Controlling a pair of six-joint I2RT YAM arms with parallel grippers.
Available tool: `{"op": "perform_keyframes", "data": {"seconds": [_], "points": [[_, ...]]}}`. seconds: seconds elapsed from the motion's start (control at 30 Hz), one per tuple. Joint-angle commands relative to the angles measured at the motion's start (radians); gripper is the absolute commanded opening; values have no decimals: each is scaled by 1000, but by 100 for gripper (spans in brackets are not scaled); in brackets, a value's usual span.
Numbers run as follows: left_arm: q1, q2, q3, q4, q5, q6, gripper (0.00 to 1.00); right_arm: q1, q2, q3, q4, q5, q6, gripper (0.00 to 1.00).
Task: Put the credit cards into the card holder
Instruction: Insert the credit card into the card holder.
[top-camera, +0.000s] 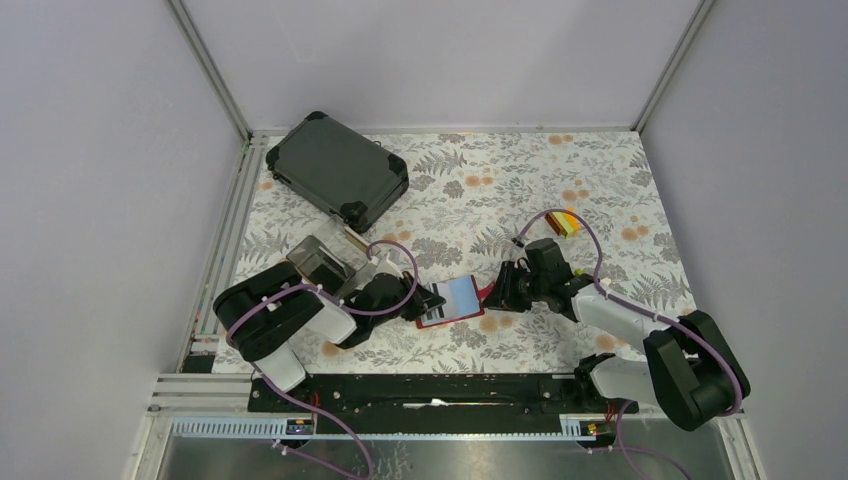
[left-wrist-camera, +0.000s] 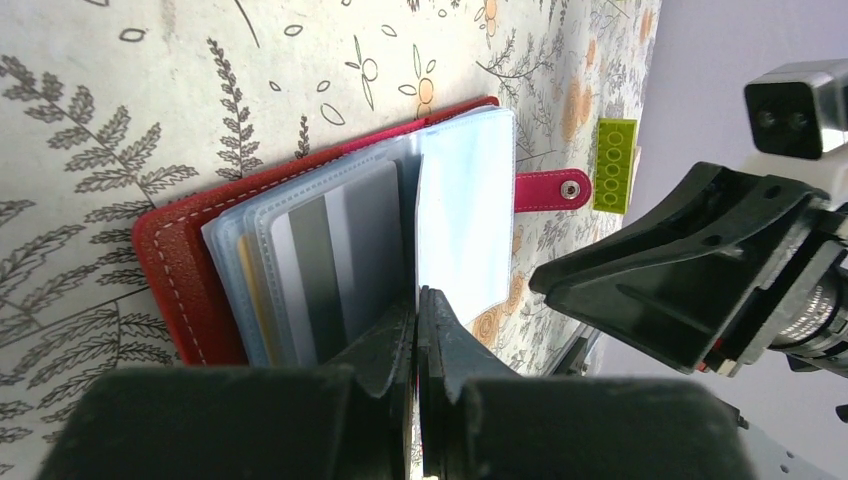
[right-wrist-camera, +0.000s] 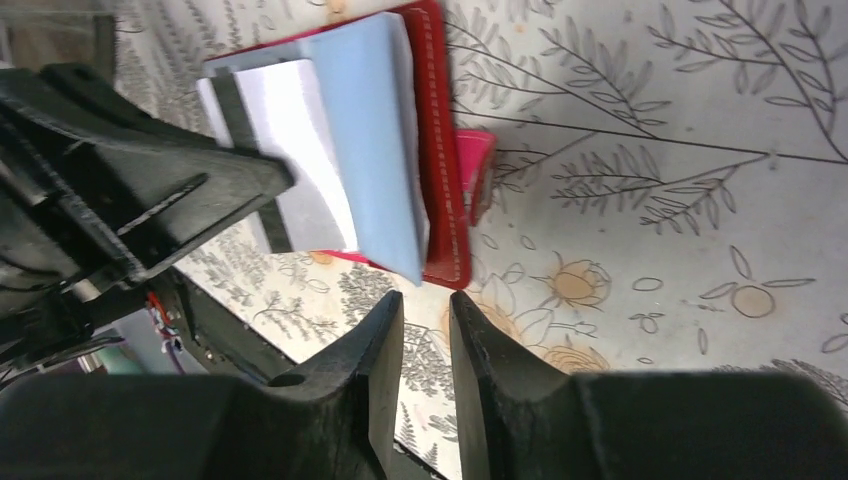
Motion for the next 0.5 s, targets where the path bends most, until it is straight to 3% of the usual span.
{"op": "perform_keyframes", "data": {"seconds": [0.0, 0.47], "points": [[5, -13, 18, -45, 27, 43, 0, 0, -21, -5, 71, -53, -5, 31], [6, -5, 18, -45, 24, 43, 0, 2, 94, -10, 171, -97, 0, 33]]}}
